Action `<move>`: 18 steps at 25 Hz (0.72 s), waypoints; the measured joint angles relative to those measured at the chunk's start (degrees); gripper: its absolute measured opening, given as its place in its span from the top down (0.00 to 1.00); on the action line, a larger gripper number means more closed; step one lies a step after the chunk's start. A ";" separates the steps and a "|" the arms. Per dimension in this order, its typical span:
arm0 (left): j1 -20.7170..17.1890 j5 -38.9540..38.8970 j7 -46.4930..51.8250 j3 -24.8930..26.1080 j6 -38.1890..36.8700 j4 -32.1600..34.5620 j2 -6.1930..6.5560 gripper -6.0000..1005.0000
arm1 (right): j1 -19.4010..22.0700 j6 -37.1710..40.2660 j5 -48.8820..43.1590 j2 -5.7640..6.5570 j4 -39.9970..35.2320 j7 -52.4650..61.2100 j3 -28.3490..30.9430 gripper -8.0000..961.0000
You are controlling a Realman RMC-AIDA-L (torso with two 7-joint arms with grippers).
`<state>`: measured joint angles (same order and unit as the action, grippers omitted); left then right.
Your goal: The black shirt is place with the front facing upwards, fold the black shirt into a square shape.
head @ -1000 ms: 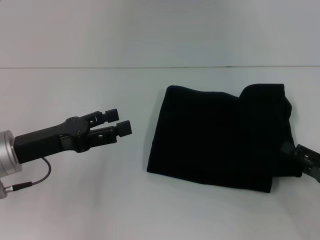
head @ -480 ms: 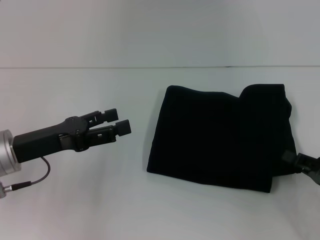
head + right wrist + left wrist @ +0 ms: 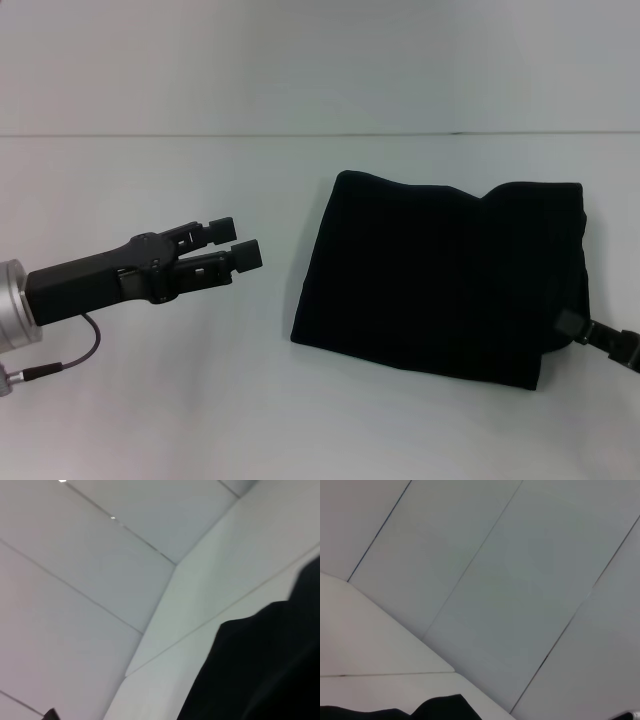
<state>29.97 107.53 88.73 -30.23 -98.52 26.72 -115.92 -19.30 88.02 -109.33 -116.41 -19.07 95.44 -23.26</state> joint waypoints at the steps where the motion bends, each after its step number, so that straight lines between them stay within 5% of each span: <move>1: 0.00 -0.01 -0.02 -0.01 0.00 0.00 0.00 0.05 | 0.22 -0.15 0.00 -0.11 0.03 -0.56 0.02 0.94; 18: 0.27 -0.05 -0.26 0.00 0.63 -0.07 0.00 0.06 | 1.12 -11.36 0.11 -0.12 3.68 1.37 0.74 0.94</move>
<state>30.25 107.48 88.47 -30.23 -97.89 26.65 -115.93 -18.18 76.65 -109.22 -116.53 -15.39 96.81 -22.52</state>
